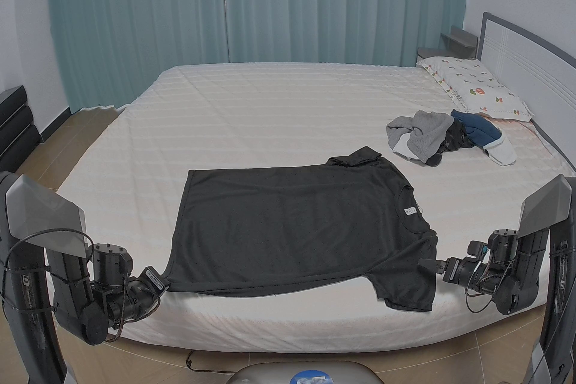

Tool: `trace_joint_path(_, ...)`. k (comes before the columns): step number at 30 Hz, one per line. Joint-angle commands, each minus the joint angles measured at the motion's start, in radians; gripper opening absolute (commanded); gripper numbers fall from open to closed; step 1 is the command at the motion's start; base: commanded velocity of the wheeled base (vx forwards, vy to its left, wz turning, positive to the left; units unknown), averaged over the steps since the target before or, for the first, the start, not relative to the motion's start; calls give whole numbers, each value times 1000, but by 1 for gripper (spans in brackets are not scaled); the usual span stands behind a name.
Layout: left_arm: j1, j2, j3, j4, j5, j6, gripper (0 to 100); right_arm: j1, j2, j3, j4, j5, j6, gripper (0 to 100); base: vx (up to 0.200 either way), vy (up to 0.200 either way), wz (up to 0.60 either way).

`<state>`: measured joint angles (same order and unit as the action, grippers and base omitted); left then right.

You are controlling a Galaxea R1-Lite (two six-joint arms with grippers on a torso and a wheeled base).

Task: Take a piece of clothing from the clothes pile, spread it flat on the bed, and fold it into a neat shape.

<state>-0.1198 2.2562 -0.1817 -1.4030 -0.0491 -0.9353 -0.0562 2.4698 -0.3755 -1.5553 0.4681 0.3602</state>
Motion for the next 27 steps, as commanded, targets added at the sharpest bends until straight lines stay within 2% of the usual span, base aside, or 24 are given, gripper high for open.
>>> trace_joint_path(1, 0, 3, -2, -1, 0, 0, 0, 6, 15, -14, -11, 1, 0, 100, 0, 0, 0)
trace_joint_path(4, 0, 3, -2, -1, 0, 0, 0, 9, 20, -25, -11, 1, 0, 100, 0, 0, 0)
trace_joint_path(5, 0, 3, -2, -1, 0, 0, 0, 9, 20, -29, -11, 3, -1, 0, 0, 0, 0)
trace_joint_path(16, -1, 5, -2, -1, 0, 0, 0, 19, 28, -28, -11, -5, -6, 0, 0, 0, 0)
trace_joint_path(24, -4, -3, -1, -2, 2, 4, 0, -22, -65, 50, -9, 7, 5, 0, 0, 0, 0)
trace_joint_path(27, -4, -9, 11, -2, 6, 9, 0, -31, -120, 130, -9, 12, 5, 0, 0, 0, 0)
